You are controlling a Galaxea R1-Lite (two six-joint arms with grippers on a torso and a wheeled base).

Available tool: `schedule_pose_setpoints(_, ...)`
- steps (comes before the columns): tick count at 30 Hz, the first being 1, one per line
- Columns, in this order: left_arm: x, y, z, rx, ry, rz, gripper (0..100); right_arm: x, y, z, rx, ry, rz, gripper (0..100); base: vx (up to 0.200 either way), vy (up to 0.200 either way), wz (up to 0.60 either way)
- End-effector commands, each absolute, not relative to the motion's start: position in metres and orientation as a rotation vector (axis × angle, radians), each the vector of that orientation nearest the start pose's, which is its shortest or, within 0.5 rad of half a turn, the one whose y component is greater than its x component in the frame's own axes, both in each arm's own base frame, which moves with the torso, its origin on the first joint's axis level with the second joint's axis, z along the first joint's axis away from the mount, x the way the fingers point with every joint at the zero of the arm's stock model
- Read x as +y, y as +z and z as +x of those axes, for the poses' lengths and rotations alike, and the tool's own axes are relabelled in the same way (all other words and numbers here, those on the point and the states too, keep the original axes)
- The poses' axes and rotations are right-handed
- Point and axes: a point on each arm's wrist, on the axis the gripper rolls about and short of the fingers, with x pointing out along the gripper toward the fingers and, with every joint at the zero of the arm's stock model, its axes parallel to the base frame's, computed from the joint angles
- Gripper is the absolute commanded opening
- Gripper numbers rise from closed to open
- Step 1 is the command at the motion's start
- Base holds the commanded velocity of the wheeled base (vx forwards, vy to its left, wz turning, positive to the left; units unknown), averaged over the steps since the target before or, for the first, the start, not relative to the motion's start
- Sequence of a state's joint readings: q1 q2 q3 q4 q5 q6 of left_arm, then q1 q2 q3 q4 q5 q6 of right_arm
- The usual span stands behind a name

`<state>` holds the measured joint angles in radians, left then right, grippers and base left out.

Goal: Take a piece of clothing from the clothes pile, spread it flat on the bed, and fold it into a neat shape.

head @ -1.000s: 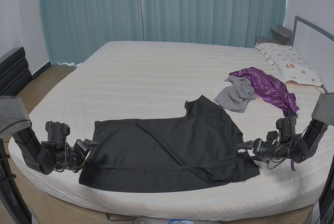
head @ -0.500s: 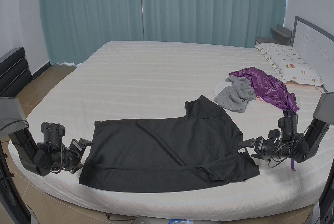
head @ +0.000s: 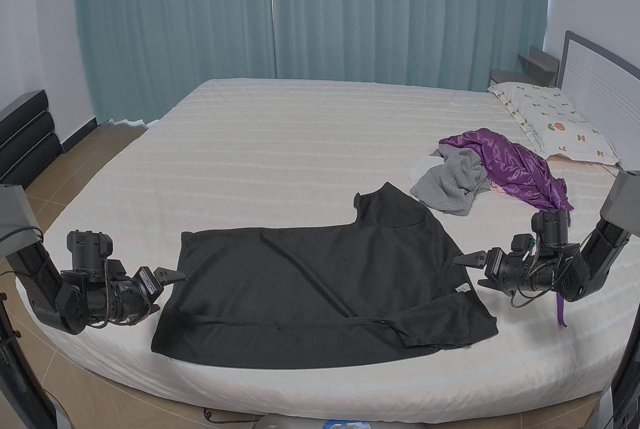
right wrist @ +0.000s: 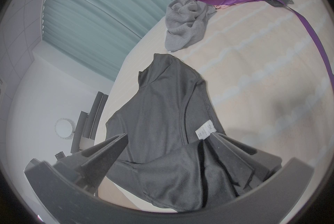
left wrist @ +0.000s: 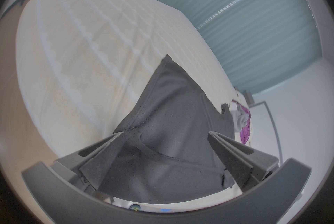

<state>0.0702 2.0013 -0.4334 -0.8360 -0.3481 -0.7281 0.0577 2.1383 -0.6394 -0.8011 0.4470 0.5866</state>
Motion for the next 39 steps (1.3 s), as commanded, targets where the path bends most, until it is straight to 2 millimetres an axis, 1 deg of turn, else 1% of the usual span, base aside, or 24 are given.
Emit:
schedule_pose_setpoints(1, 0.013, 0.01, 0.283, 0.848, -0.02, -0.77, 100, 0.034, 0.015, 0.336, 0.821, 0.304, 0.685, 100, 0.0, 0.0, 0.0)
schedule_pose_setpoints(5, 0.012, 0.005, 0.286, 0.856, -0.032, -0.748, 100, 0.034, 0.009, 0.337, 0.828, 0.306, 0.678, 100, 0.0, 0.0, 0.0)
schedule_pose_setpoints(6, 0.012, 0.004, 0.288, 0.858, -0.03, -0.744, 100, 0.033, 0.004, 0.336, 0.839, 0.306, 0.665, 100, 0.0, 0.0, 0.0)
schedule_pose_setpoints(14, 0.013, 0.002, 0.291, 0.848, -0.011, -0.737, 100, 0.03, 0.002, 0.335, 0.84, 0.305, 0.646, 100, 0.0, 0.0, 0.0)
schedule_pose_setpoints(19, 0.016, 0.004, 0.291, 0.827, 0.048, -0.718, 100, 0.03, 0.002, 0.337, 0.836, 0.304, 0.645, 100, 0.0, 0.0, 0.0)
schedule_pose_setpoints(23, 0.014, -0.003, 0.291, 0.846, 0.052, -0.716, 100, 0.031, -0.003, 0.337, 0.85, 0.301, 0.646, 100, 0.0, 0.0, 0.0)
schedule_pose_setpoints(24, 0.014, -0.005, 0.292, 0.852, 0.053, -0.716, 0, 0.031, -0.004, 0.337, 0.854, 0.3, 0.646, 100, 0.0, 0.0, 0.0)
schedule_pose_setpoints(34, 0.019, -0.001, 0.286, 0.845, 0.094, -0.719, 0, 0.03, -0.008, 0.339, 0.857, 0.298, 0.647, 100, 0.0, 0.0, 0.0)
schedule_pose_setpoints(36, 0.022, 0.001, 0.283, 0.832, 0.133, -0.712, 0, 0.031, -0.008, 0.344, 0.848, 0.308, 0.635, 100, 0.0, 0.0, 0.0)
schedule_pose_setpoints(39, 0.022, -0.001, 0.282, 0.84, 0.134, -0.714, 0, 0.032, -0.014, 0.347, 0.854, 0.31, 0.629, 100, 0.0, 0.0, 0.0)
